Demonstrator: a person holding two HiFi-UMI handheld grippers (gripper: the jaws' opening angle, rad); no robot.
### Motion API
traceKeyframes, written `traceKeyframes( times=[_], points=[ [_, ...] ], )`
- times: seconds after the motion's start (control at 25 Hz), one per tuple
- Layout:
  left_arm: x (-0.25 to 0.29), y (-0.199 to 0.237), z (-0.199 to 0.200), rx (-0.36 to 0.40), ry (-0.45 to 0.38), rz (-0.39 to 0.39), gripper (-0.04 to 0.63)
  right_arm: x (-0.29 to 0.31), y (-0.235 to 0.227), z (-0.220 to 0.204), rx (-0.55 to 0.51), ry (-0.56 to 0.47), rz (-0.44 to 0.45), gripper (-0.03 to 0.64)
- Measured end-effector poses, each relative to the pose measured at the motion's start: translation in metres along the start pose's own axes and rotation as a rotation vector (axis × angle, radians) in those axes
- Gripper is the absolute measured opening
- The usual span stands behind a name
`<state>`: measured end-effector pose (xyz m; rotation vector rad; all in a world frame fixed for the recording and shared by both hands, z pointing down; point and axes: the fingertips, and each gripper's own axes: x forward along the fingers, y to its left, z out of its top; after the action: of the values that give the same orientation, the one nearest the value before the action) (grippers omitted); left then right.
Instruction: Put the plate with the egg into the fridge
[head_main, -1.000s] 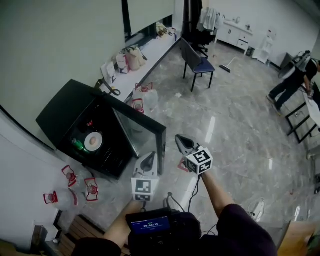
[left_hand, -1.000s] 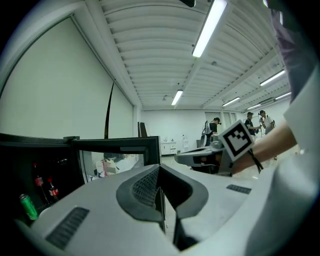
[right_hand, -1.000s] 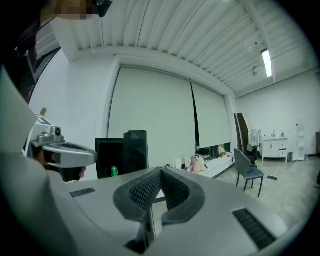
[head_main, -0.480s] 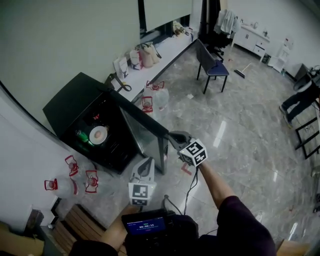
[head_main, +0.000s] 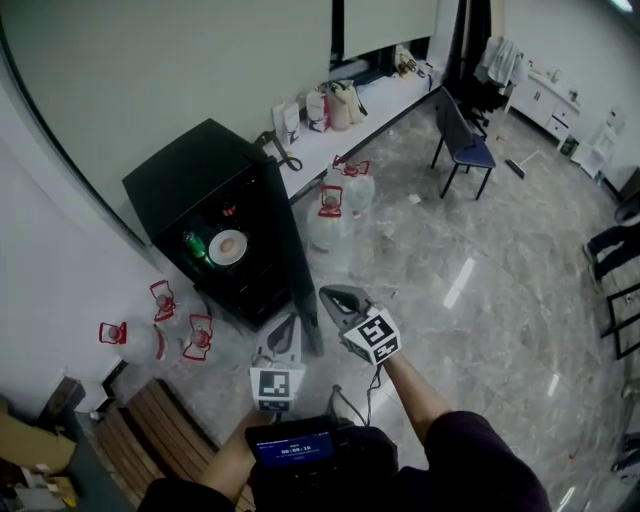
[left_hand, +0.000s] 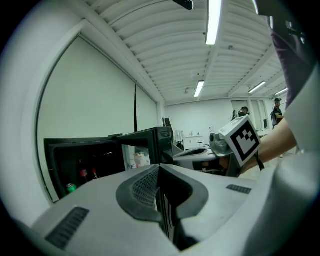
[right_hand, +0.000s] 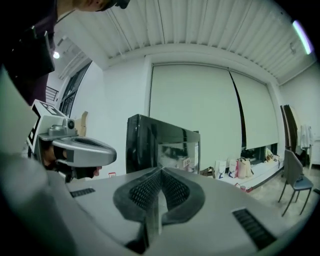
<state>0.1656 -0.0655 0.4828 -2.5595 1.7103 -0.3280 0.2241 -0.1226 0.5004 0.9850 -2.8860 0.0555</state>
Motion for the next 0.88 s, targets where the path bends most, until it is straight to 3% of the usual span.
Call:
traceKeyframes(
  times=[0.16, 0.4, 0.88],
  points=[
    [-0.026, 0.043, -0.009, -0.046, 0.010, 0.078, 0.009, 0.022, 0.043, 0.014, 0.025, -0.057, 0.010, 0.006],
    [-0.046, 0.092, -0.020, -0.030, -0.017, 0.133, 0.009, 0.056, 0.087, 0.034, 0.036, -0.111, 0.046, 0.006],
    [-0.063, 0.119, -0.031, -0.066, -0.003, 0.161, 0.009, 0.076, 0.121, 0.032, 0.026, -0.086, 0.068, 0.006]
  ],
)
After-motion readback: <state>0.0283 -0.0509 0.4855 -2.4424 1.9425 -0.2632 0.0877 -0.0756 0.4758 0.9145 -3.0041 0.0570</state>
